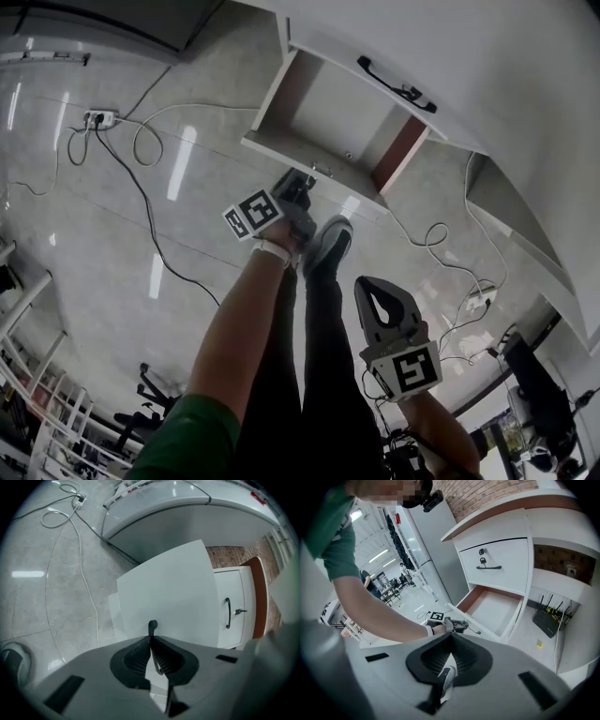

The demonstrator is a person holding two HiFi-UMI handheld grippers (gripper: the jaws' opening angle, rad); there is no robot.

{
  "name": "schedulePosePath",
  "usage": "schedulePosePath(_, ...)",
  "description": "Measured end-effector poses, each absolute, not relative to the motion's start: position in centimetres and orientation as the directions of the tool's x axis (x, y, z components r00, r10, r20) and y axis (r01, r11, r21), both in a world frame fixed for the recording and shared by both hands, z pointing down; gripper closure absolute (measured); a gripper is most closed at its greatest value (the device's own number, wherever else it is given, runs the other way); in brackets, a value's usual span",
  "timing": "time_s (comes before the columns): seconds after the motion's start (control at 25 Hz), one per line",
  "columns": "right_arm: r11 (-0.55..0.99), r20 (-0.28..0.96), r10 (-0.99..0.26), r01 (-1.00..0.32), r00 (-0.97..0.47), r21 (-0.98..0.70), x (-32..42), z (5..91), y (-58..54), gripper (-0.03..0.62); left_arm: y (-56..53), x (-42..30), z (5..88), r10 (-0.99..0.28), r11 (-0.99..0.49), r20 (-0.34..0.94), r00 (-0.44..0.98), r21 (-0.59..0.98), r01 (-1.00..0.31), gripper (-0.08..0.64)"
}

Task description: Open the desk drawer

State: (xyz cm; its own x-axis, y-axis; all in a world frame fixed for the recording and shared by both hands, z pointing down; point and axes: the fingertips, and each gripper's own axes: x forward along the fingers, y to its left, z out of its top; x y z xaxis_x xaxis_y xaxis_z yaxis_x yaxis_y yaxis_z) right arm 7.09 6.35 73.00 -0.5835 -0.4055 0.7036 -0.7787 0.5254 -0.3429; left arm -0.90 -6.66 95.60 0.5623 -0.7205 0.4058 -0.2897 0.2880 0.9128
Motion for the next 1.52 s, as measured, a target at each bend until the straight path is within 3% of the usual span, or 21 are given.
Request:
schedulePosePath(0.4,0.535,0.661,-0.472,-0.785,-0.584,-0.311,7.0,69.5,3.0,0.591,-3.2,-5.8,94.0,-0.656,0.365,0.559,0.507,0.823,-0.435,0.535)
schedulePosePath(0.6,0.539,0.632,-0.506,-0.787,-0.587,-0.301,6.7,64.7,1.6,0.591,-2.1,-10.7,86.1,-0.703,0.317,0.572,0.423,0.784,-0.533,0.535)
schedulePosePath(0.88,0.525,0.558,-0.603,-0.81,-0.57,-0.261,6.7,54.8,-1.7,0.591,-3.8,-12.6,70.1,-0.738,0.057,0.539,0.406,0.649,-0.758,0.535)
schedulePosePath(1.24,0.51,0.391,-0.752,-0.844,-0.531,-0.166,8.5,40.9,-7.3,0.591,-8.9,-7.4,46.6,-0.784,-0.412,0.335,0.522,0.348,-0.842,0.535)
schedulePosePath(1.52,0.499,0.29,-0.816,-0.863,-0.499,-0.08,9.2,30.7,-9.1,0.592,-10.7,-8.4,35.0,-0.843,-0.383,0.324,0.429,0.199,-0.902,0.536)
